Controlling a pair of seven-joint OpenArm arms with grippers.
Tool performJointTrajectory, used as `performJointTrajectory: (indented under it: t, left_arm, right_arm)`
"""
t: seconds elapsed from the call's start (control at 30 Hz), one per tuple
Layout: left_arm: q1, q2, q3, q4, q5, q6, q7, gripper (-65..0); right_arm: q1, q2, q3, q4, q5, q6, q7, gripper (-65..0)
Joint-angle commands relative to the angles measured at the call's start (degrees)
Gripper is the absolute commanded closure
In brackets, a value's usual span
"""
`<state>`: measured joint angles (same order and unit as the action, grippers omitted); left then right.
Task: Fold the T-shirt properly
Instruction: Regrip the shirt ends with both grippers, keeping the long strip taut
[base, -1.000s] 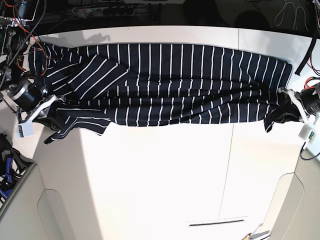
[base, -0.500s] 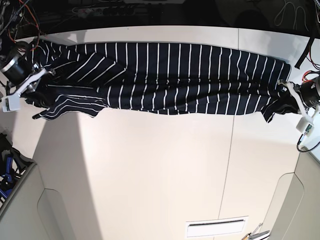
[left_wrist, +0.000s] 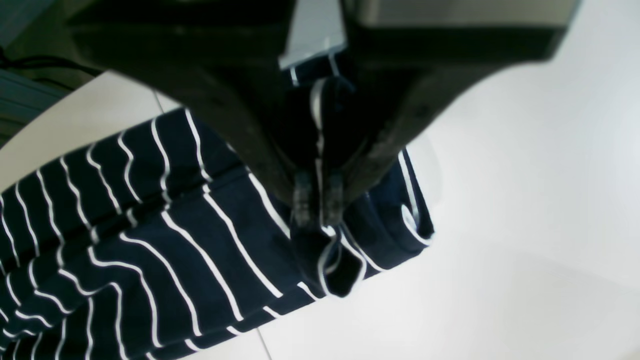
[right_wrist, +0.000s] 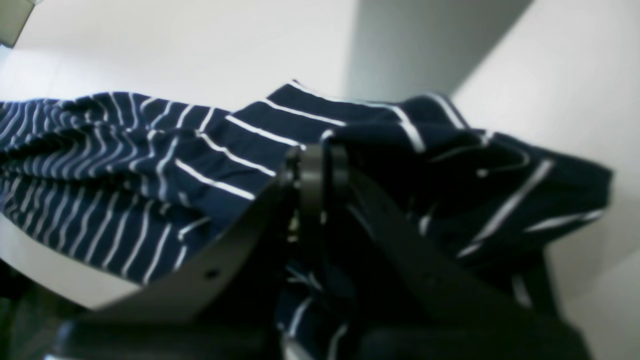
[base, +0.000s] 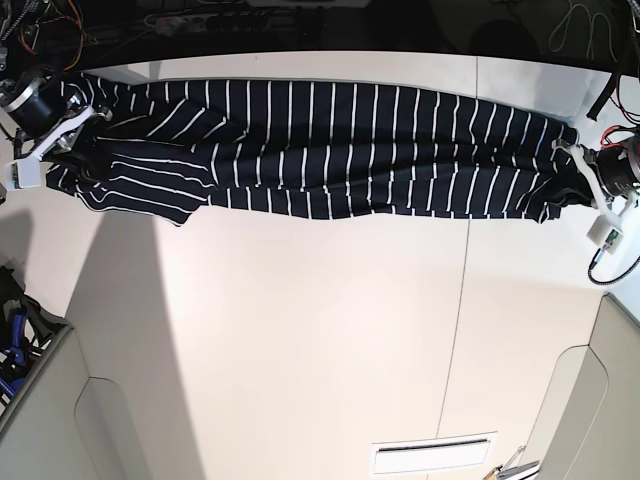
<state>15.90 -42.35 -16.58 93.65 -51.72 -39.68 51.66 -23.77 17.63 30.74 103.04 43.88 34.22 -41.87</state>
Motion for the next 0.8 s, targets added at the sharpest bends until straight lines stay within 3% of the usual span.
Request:
performJointTrajectory:
  t: [0.0, 0.23, 0.27, 0.33, 0.4, 0.63, 0.77]
  left_arm:
    - [-0.1, -1.1, -0.8, 0.8, -0.8, -0.3, -0.8, 0.0]
    - [-0.2, 0.3, -0.8, 0.8, -0.8, -0.3, 0.0, 0.0]
    - [-0.1, 0.5, -0.8, 0.8, -0.8, -0.3, 0.5, 0.0]
    - [-0.1, 0.6, -0.8, 0.8, -0.8, -0.3, 1.6, 0.0]
    - [0.2, 0.6, -0.8, 0.8, -0.7, -0.3, 2.4, 0.0]
    - [0.6, 0.6, -0.9, 0.8, 0.6, 3.6, 2.5, -3.6]
    - [0.6, 0.6, -2.2, 0.8, 0.5, 4.5, 2.6, -19.8]
  right_arm:
    - [-0.3, 0.0, 0.5, 0.4, 0.4, 0.1, 0.9, 0.0]
    - [-0.7, -3.1, 0.5, -3.9, -0.2, -0.6, 0.0, 0.0]
    - [-0.7, -3.3, 0.5, -4.7, -0.2, -0.6, 0.0, -1.8]
    - [-0.7, -3.5, 0.5, -6.3, -0.1, -0.6, 0.0, -14.2]
    - [-0.7, -3.5, 0.5, -7.0, -0.1, -0.6, 0.0, -22.7]
    - [-0.7, -3.4, 1.1, -6.1, 5.3, -0.6, -1.3, -24.3]
    - [-0.7, -3.5, 3.8, -3.8, 7.8, -0.5, -3.4, -24.3]
